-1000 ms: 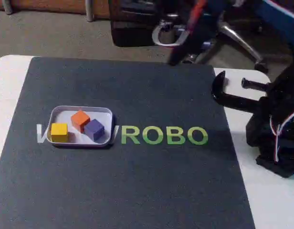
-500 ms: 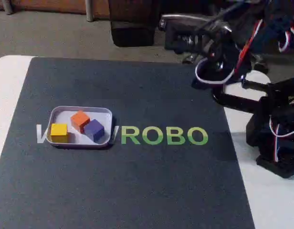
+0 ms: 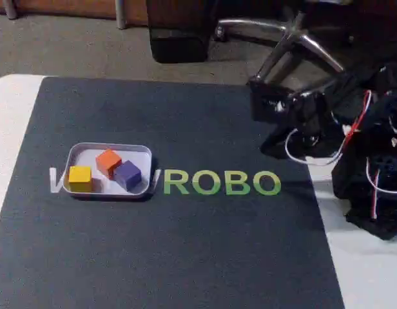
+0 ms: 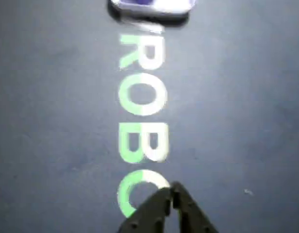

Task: Move blocks one by one until all three blocks are in the tray.

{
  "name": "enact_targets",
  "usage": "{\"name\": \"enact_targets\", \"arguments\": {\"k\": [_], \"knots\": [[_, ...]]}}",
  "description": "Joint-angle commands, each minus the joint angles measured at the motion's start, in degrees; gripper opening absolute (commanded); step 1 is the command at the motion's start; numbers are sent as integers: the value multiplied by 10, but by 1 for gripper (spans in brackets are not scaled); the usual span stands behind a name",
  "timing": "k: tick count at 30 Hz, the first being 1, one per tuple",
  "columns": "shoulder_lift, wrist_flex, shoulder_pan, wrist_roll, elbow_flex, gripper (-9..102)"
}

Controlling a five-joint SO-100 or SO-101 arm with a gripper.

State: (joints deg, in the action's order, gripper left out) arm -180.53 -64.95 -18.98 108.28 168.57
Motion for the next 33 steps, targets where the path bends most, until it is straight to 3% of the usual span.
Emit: {"name": "enact_targets", "arguments": {"k": [1,15,33], "knots": [[-91,-8,11,-10,56,-8],[-91,-83,93,-11,113,-8],[-91,-81,109,-27,131,-8]]}}
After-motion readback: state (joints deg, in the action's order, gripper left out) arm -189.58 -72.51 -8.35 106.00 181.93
